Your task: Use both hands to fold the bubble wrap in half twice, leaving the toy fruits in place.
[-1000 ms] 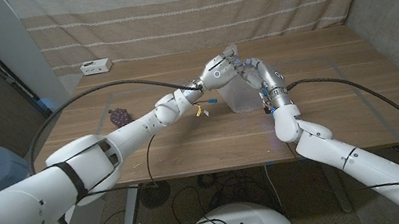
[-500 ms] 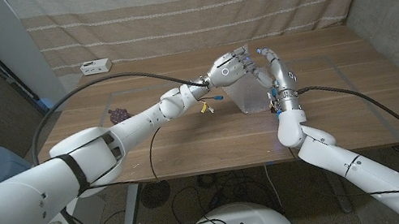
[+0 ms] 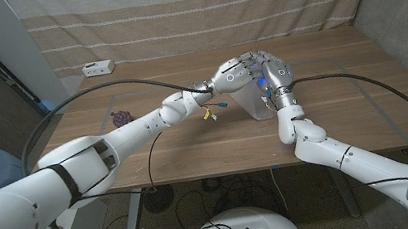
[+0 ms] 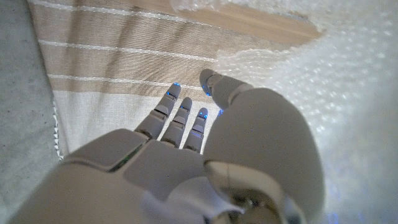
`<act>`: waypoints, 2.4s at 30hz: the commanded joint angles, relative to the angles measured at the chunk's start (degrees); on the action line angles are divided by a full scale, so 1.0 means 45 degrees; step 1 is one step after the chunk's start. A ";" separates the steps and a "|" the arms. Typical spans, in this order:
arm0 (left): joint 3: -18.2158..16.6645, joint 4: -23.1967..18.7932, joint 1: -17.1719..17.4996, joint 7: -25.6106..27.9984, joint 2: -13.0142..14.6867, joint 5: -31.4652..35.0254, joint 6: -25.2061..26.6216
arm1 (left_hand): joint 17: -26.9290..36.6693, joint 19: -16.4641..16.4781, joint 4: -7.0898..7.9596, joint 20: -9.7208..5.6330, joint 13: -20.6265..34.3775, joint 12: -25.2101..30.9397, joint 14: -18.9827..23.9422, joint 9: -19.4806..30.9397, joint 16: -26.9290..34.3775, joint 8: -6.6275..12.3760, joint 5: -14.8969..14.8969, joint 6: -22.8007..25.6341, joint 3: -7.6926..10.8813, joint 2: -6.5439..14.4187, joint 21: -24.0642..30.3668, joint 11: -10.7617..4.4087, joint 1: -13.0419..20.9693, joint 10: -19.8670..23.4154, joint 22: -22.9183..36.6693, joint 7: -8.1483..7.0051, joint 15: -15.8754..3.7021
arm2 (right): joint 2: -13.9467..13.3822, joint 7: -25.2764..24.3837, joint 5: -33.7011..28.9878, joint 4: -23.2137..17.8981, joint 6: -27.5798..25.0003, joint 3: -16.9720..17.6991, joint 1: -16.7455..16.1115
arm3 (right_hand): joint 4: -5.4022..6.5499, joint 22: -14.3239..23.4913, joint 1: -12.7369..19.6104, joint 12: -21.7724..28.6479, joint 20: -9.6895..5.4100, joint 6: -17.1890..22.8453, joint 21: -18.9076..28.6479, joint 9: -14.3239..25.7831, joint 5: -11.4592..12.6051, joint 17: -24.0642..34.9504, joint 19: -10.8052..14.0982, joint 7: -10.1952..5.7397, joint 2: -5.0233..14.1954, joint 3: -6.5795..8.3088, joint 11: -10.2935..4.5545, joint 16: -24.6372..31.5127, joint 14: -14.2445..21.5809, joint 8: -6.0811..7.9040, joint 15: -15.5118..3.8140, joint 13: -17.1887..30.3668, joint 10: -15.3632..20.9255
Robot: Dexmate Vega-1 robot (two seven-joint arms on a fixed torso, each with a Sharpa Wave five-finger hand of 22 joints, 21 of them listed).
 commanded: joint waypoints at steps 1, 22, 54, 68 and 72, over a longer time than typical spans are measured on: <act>-0.0357 -0.0149 0.0188 0.0016 -0.0026 -0.0040 -0.0499 | 0.0051 -0.0025 -0.0050 -0.1008 0.0066 -0.0015 0.0145 0.0033 -0.0031 -0.0040 -0.0019 -0.0013 -0.0019 -0.0048 0.0113 0.0023 0.0055 0.0058 -0.0006 0.0113 -0.1867 | 0.0649 -0.0474 -0.1442 0.2287 -0.6667 -0.1135 0.1438 | 0.0012 0.0073 0.0634 0.0113 -0.0025 0.0206 -0.0072 -0.0002 0.0142 0.0002 -0.0190 -0.0163 0.0128 0.0161 -0.0227 0.0061 -0.0087 0.0077 -0.1945 -0.0021 0.0109; -0.0121 0.2146 -0.0154 0.0016 -0.1620 -0.0267 -0.1426 | 0.0058 -0.0203 -0.0035 -0.0969 0.0081 -0.0040 0.0142 0.0035 -0.0029 -0.0061 -0.0048 -0.0068 -0.0023 -0.0033 0.0319 0.0020 0.0074 0.0060 -0.0013 0.0110 -0.1867 | 0.0001 -0.3316 0.0972 -0.1312 -0.6090 0.1681 -0.0073 | 0.1214 -0.0024 -0.2064 0.0138 0.0467 0.0529 0.0458 0.0016 -0.0186 0.0067 0.1630 0.0799 -0.0704 -0.1925 0.0604 0.0648 0.1087 -0.0072 -0.1338 -0.0048 0.0614; 0.1102 0.4032 -0.0755 0.0016 -0.3653 -0.0309 -0.3594 | 0.0059 -0.0394 -0.0035 -0.0888 0.0060 -0.0047 0.0114 0.0026 -0.0017 -0.0049 -0.0054 -0.0166 -0.0009 -0.0020 0.0500 0.0012 0.0066 -0.0013 -0.0017 0.0109 -0.1865 | -0.0503 -0.3924 0.1177 -0.2950 -0.5784 0.2714 -0.1339 | 0.1268 -0.0025 -0.2603 0.0111 0.0620 0.0677 0.0387 0.0016 -0.0132 0.0011 0.1605 0.0845 -0.0716 -0.2031 0.0624 0.0652 0.1299 -0.0068 -0.1277 -0.0047 0.0690; 0.2406 0.5132 -0.0981 0.0016 -0.4225 -0.0248 -0.2710 | 0.0150 -0.1207 0.0360 -0.0197 -0.0123 -0.0511 -0.1883 -0.0200 -0.0121 -0.0497 -0.0279 -0.5336 -0.1918 -0.1499 -0.0234 0.0208 -0.1751 -0.3510 -0.0078 0.0006 -0.1673 | -0.0602 -0.3783 0.1222 -0.2997 -0.5426 0.2599 -0.1341 | 0.1283 -0.0025 -0.2858 0.0085 0.0673 0.0611 0.0358 0.0015 -0.0133 -0.0019 0.1598 0.0859 -0.0807 -0.2113 0.0648 0.0620 0.1309 -0.0110 -0.1215 -0.0047 0.0670; 0.2484 0.5013 -0.0951 0.0016 -0.4174 -0.0380 -0.2267 | 0.0053 -0.1906 0.0893 0.0175 -0.0248 -0.0400 -0.3173 -0.0297 -0.0192 -0.0341 0.0004 -0.6944 -0.2991 -0.2216 -0.1109 0.0400 -0.3696 -0.4981 -0.0072 0.0015 -0.1572 | -0.0598 -0.3754 0.1203 -0.2941 -0.5384 0.2550 -0.1298 | 0.1271 -0.0025 -0.2898 0.0077 0.0688 0.0584 0.0351 0.0015 -0.0130 -0.0030 0.1599 0.0855 -0.0829 -0.2122 0.0647 0.0612 0.1318 -0.0123 -0.1205 -0.0047 0.0660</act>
